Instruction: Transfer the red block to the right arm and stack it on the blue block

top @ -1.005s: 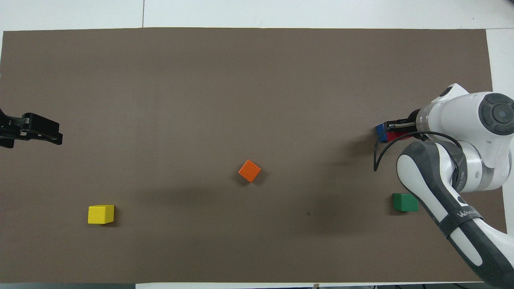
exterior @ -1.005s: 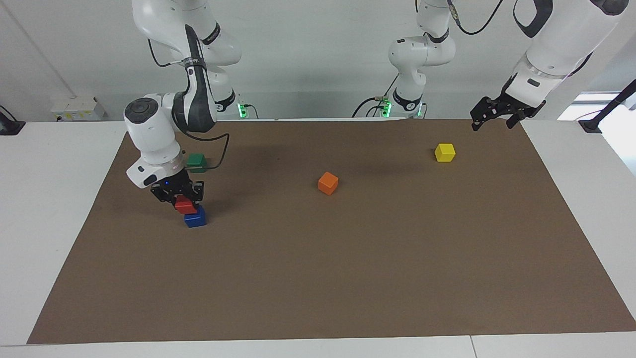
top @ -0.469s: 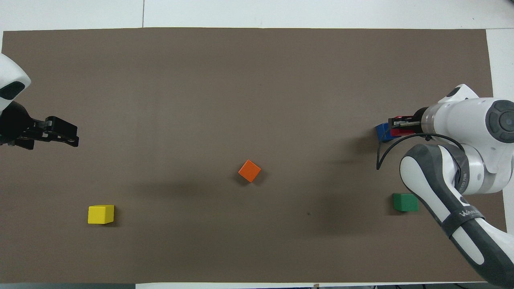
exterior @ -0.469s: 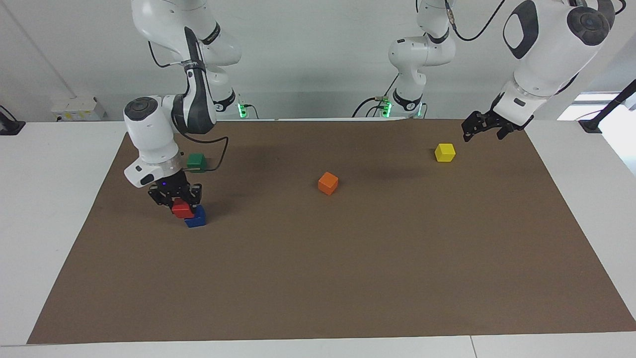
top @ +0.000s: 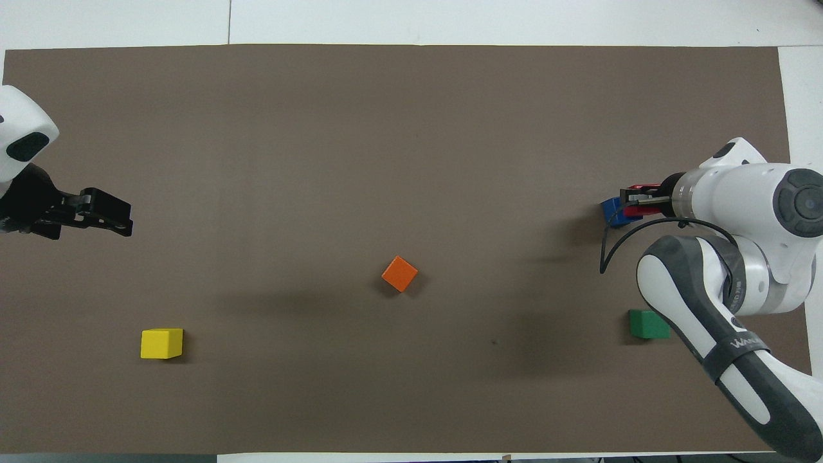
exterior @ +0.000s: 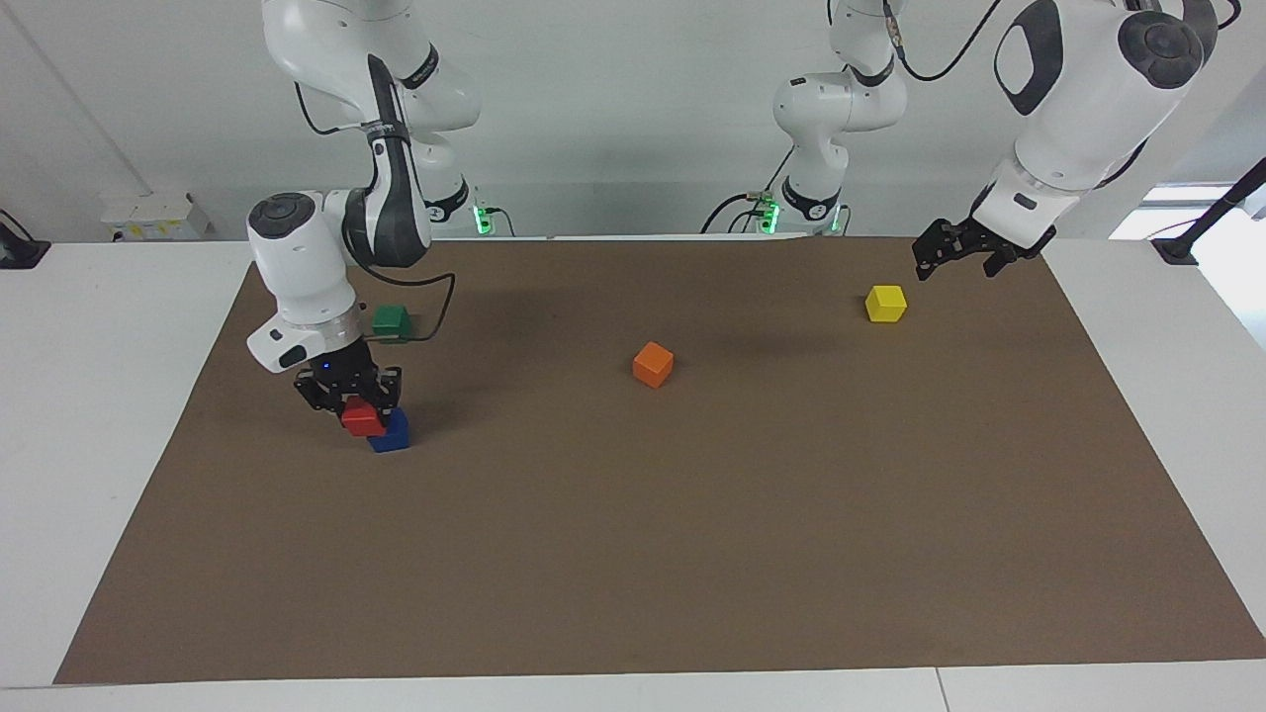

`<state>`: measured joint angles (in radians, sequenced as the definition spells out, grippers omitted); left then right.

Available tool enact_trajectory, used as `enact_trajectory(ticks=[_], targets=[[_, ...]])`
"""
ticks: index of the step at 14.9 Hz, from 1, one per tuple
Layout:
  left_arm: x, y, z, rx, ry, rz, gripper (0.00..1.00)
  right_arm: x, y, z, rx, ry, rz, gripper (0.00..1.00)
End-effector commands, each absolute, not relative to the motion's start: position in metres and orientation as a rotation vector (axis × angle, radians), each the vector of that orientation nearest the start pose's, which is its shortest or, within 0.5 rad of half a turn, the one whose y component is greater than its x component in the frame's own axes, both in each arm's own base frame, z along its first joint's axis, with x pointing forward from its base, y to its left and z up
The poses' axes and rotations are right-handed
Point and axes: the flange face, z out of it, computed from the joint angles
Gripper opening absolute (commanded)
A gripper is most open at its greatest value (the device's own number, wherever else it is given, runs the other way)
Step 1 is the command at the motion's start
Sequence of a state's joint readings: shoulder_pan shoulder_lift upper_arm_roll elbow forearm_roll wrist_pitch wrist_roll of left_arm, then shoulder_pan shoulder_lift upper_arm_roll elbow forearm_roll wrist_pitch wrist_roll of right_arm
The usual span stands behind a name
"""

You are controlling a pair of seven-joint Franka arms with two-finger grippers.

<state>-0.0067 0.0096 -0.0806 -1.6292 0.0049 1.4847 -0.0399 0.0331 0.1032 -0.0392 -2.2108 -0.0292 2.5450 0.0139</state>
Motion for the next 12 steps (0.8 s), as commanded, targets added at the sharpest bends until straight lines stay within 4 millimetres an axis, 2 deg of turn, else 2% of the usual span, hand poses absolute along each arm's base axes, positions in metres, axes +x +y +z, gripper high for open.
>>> enact_trajectory(ticks=[1, 3, 9, 12], targets=[[0.543, -0.06, 0.591, -3.107, 0.125, 0.136, 1.0, 0.559, 0.001, 0.355, -3.134, -0.006, -0.389, 0.0], [0.55, -0.069, 0.595, -3.114, 0.15, 0.024, 1.0, 0.559, 0.002, 0.355, -3.136, -0.023, -0.38, 0.0], [0.555, -0.088, 0.6, -3.191, 0.198, -0.152, 1.0, 0.558, 0.0, 0.353, -3.144, -0.134, -0.372, 0.0], [0.555, -0.089, 0.598, -3.191, 0.194, -0.145, 1.0, 0.558, -0.001, 0.352, -3.145, -0.147, -0.37, 0.0]])
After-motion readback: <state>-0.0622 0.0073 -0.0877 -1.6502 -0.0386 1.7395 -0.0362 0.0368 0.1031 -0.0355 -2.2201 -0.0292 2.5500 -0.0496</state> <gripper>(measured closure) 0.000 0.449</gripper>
